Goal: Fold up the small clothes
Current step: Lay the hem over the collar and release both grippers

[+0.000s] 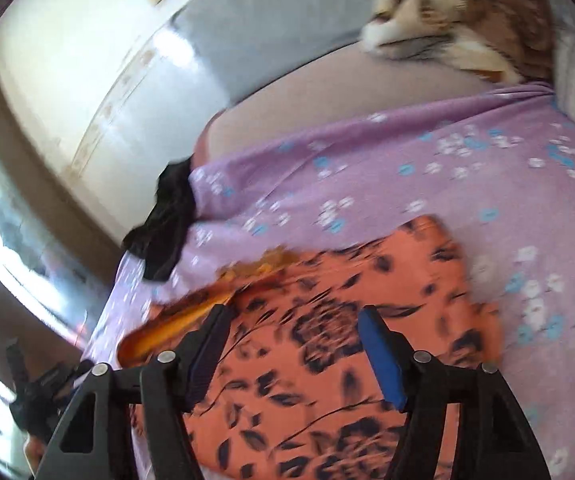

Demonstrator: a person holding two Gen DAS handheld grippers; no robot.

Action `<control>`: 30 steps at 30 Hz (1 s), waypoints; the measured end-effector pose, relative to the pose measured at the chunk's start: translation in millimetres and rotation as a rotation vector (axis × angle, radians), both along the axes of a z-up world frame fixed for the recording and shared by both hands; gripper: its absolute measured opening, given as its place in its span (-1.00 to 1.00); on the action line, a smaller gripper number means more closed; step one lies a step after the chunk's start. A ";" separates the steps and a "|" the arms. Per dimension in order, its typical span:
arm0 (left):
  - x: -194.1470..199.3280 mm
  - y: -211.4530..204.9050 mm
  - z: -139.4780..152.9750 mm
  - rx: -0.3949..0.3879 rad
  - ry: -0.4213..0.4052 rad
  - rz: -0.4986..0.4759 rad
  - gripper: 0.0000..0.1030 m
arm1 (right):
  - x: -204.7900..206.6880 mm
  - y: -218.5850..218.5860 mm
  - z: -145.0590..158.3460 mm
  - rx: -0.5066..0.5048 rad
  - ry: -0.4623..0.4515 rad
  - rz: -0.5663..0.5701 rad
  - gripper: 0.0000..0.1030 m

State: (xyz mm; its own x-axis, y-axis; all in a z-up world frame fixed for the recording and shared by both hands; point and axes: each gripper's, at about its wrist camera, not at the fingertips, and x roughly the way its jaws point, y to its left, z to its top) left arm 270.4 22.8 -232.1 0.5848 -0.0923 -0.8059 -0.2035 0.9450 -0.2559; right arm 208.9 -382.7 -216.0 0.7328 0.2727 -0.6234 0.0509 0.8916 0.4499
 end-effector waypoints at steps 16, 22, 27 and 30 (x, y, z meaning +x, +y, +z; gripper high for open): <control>24.1 24.5 -24.9 -0.040 0.145 -0.053 0.36 | 191.8 133.0 -42.6 -0.014 0.116 -0.019 -0.25; 26.0 20.0 -15.7 -0.023 0.116 -0.062 0.36 | 138.5 97.8 -15.0 -0.098 0.077 -0.030 -0.25; 37.0 -1.5 -32.1 0.169 0.150 -0.072 0.36 | 42.6 39.1 -16.4 -0.124 0.108 -0.081 -0.25; 45.5 -10.8 -49.3 0.241 0.186 -0.060 0.41 | -2.1 7.5 -35.4 -0.103 0.190 -0.134 -0.25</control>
State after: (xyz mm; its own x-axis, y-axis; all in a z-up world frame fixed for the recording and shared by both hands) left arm 315.9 12.1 -281.4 0.4249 0.0847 -0.9013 -0.1679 0.9857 0.0135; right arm 206.8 -375.2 -251.4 0.6255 0.1087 -0.7726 0.2465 0.9120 0.3278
